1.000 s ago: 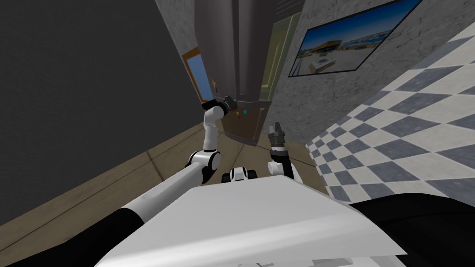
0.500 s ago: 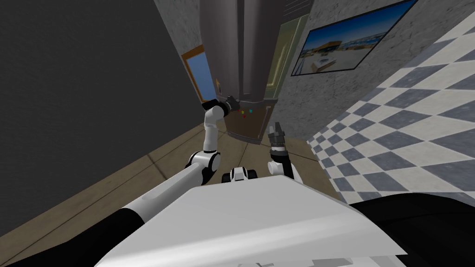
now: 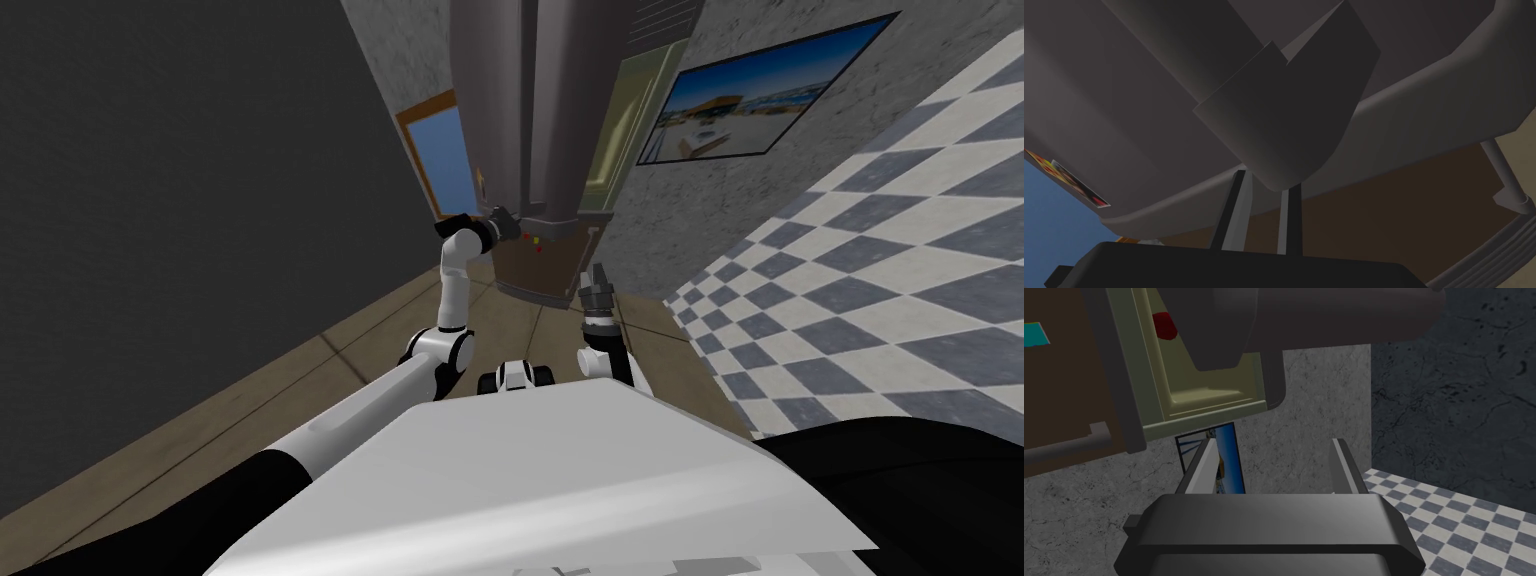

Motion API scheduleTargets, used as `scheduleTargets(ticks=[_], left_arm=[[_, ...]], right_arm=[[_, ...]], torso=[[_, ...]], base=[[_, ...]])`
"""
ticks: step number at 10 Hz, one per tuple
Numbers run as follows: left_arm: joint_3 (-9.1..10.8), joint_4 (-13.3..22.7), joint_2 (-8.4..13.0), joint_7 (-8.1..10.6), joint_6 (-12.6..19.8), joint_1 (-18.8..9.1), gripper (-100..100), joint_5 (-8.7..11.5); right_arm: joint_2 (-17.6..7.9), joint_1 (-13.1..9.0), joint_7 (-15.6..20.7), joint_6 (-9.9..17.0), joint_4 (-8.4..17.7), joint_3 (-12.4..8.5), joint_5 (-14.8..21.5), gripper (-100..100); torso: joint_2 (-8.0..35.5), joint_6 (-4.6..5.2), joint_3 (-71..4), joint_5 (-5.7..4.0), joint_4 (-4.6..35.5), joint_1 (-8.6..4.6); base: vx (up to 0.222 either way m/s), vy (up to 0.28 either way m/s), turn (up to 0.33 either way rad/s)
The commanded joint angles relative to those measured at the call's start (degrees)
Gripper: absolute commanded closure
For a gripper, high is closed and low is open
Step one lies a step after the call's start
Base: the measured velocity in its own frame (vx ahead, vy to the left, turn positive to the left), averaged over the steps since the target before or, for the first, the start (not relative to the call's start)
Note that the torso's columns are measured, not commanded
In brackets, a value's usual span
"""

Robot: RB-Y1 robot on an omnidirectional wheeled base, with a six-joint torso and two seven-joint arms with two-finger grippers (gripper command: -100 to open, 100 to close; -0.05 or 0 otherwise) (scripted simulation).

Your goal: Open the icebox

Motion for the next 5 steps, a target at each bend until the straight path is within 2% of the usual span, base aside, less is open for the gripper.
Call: scheduleTargets(ticks=[1, 3, 4, 5], left_arm=[[-0.30, -1.41, 0.35, -0.46, 0.10, -0.24, 100, 1.98], [-1.47, -3.43, 0.58, -1.09, 1.51, 0.50, 100, 5.12], [-1.47, -3.43, 0.58, -1.09, 1.51, 0.50, 100, 5.12], [-1.41, -2.64, 0.58, -1.02, 1.58, 0.63, 100, 4.61]], right_arm=[[-0.01, 0.00, 0.00, 0.00, 0.00, 0.00, 0.00, 0], [-0.01, 0.00, 0.00, 0.00, 0.00, -0.01, 0.00, 0], [-0.02, 0.00, 0.00, 0.00, 0.00, -0.01, 0.00, 0], [-0.01, 0.00, 0.00, 0.00, 0.00, -0.01, 0.00, 0]], torso=[[0.04, 0.02, 0.04, 0.03, 0.05, 0.16], [0.10, 0.01, 0.06, 0.09, 0.08, 0.34], [0.38, 0.06, 0.28, 0.10, 0.04, 0.40], [0.60, 0.08, 0.46, -0.02, 0.08, 0.00]], base=[[-0.002, 0.256, -0.048], [-0.014, 0.352, -0.090], [-0.049, 0.297, -0.037], [-0.011, 0.123, 0.012]])
